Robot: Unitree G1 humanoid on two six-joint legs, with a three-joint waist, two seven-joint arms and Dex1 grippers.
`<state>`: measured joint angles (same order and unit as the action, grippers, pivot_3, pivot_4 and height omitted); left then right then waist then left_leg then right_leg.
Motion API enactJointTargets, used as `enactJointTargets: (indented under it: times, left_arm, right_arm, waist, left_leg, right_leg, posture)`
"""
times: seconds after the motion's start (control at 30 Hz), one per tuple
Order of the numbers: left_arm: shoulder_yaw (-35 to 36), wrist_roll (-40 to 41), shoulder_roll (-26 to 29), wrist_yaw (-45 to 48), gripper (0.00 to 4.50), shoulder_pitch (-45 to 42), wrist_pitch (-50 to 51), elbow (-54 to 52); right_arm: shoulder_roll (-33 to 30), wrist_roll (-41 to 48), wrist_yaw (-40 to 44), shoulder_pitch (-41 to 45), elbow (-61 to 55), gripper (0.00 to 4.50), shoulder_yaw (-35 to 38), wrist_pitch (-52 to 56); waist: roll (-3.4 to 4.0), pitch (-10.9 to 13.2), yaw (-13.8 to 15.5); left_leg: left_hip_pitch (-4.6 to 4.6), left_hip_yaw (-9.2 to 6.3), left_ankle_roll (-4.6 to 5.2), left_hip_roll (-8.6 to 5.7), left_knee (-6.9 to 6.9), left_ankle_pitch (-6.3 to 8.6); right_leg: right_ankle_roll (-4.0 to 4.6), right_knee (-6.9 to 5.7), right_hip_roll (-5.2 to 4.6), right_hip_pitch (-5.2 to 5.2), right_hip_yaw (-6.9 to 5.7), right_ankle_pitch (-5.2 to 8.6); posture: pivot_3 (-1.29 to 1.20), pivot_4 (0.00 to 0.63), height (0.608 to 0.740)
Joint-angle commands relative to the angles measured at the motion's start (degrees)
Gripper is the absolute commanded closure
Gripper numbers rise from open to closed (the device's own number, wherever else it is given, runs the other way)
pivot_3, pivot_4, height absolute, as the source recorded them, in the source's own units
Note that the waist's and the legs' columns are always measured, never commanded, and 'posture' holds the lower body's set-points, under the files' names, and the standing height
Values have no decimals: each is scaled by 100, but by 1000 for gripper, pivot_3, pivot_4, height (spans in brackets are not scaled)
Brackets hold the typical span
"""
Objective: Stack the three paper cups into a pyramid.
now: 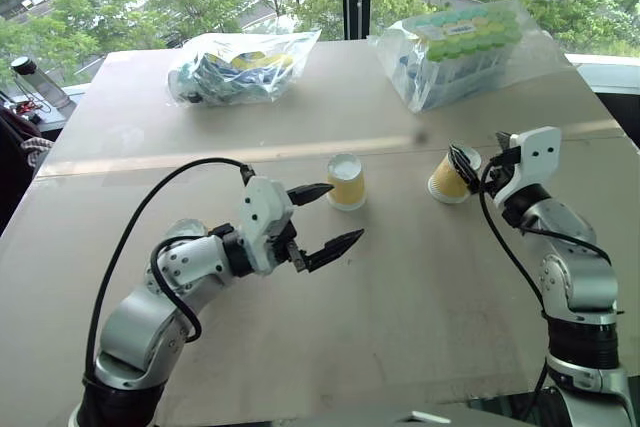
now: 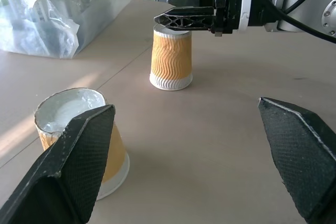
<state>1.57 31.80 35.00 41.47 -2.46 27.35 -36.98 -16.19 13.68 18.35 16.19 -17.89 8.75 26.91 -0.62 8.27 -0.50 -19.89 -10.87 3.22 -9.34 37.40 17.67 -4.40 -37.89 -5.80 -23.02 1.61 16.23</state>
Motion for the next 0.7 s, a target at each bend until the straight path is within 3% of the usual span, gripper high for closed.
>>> enactJointTargets:
  times: [0.03, 0.63, 0.7]
  left_arm:
    - [105, 49, 39, 26, 0, -35, -77, -68]
    - [238, 286, 41, 19, 0, -118, -97, -189]
    - [236, 291, 46, 24, 0, -130, -101, -180]
  right_arm:
    - [-26, 11, -15, 21, -314, 122, -172, 24]
    - [210, 70, -208, -185, 87, 122, -177, 57]
    - [219, 103, -196, -211, 87, 623, -162, 51]
  waist:
    - [0, 0, 0]
    - [0, 0, -10]
    - [0, 0, -11]
  left_leg:
    - [0, 0, 0, 0, 0, 0]
    - [0, 1, 0, 0, 0, 0]
    - [0, 2, 0, 0, 1, 0]
  right_leg:
    - [0, 0, 0, 0, 0, 0]
    - [0, -2, 0, -3, 1, 0]
    - [0, -2, 0, -3, 1, 0]
  posture:
    - [0, 150, 740]
    - [0, 150, 740]
    - [0, 150, 740]
